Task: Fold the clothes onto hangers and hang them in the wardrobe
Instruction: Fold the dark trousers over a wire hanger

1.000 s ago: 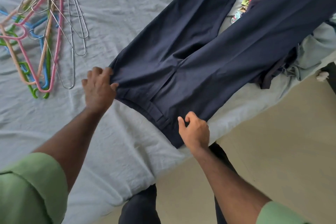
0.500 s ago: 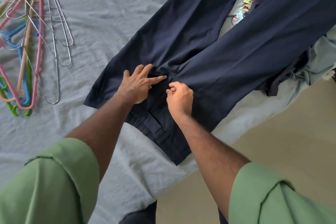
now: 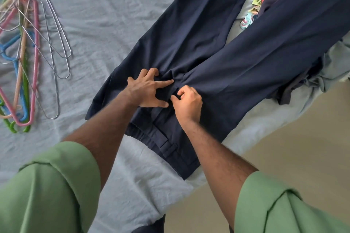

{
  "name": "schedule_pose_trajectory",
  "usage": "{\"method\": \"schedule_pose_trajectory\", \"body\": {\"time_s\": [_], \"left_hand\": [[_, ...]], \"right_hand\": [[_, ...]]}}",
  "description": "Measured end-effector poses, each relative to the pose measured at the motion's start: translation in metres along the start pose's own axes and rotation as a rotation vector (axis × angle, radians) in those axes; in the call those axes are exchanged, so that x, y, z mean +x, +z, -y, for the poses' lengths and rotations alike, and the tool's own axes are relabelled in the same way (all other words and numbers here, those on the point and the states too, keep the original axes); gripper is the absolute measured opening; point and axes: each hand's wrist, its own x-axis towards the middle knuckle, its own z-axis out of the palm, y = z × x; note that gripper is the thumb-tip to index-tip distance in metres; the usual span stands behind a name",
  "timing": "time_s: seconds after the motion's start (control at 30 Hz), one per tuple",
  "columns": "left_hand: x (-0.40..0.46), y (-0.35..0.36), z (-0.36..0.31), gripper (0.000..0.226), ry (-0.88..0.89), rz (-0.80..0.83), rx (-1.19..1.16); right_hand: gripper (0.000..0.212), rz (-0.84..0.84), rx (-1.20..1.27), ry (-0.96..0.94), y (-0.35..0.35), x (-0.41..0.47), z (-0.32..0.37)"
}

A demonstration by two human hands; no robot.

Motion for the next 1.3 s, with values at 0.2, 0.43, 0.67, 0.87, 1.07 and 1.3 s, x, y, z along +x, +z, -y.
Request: {"method": "schedule_pose_trajectory", "body": {"time_s": [0.2,0.43,0.67,0.87,1.07,1.3], "left_hand": [[-0.003,0.008,-0.012,0.072,-0.082,-0.087,-0.021],[0.008,0.001,-0.005,0.044,-0.096,-0.013,-0.138],[0.005,0.002,-0.005,0.044,-0.096,-0.021,-0.148],[0.005,0.002,-0.005,0.045,-0.096,-0.015,-0.139],[0.005,0.001,-0.005,0.046,-0.092,-0.002,-0.131],[0.007,-0.002,-0.004,0.042,-0.103,0.036,-0.174]], "right_hand": [[0.02,-0.022,0.045,-0.064,0.004,-0.001,-0.005],[0.034,-0.022,0.041,-0.204,0.008,-0.008,-0.014],[0.028,-0.034,0.097,-0.152,0.008,-0.002,-0.009],[0.016,-0.078,0.12,-0.079,0.006,0.006,-0.002],[0.013,-0.048,0.052,-0.115,0.006,0.012,0.003],[0.014,0.01,-0.036,-0.189,0.006,0.012,0.0]]}}
